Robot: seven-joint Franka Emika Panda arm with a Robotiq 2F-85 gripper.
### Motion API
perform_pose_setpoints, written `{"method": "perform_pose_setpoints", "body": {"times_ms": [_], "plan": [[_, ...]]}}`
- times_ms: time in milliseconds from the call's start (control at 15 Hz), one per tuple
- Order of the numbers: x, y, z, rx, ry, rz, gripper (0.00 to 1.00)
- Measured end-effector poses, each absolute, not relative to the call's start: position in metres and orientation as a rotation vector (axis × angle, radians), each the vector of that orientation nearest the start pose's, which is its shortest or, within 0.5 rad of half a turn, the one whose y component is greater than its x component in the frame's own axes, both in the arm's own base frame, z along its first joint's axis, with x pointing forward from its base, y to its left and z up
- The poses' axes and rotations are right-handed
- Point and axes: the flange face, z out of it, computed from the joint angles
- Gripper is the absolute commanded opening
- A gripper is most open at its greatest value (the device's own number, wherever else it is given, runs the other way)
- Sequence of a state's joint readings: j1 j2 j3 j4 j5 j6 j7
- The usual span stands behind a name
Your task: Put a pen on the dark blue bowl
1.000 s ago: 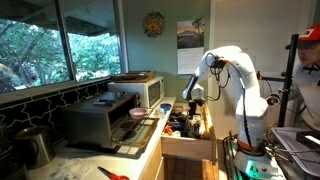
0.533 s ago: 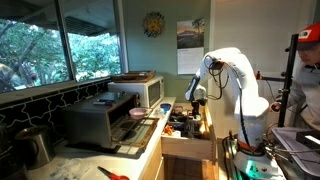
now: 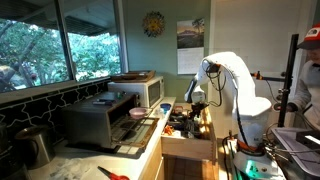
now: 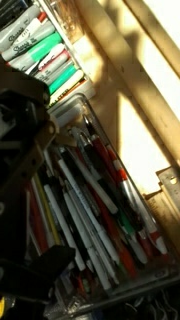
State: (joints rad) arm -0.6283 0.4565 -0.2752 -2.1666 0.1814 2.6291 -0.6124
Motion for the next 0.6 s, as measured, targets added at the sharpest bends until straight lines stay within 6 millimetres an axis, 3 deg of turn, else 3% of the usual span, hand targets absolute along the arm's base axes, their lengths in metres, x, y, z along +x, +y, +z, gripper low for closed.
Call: {"method": "perform_pose_setpoints", "body": {"times_ms": [333,600], "plan": [[0.344,-0.469,0.187,-2.981,0.939,-0.099,1.00],[0.345,-0.475,0.190,-2.921,0.910,-0.071,1.00]]}}
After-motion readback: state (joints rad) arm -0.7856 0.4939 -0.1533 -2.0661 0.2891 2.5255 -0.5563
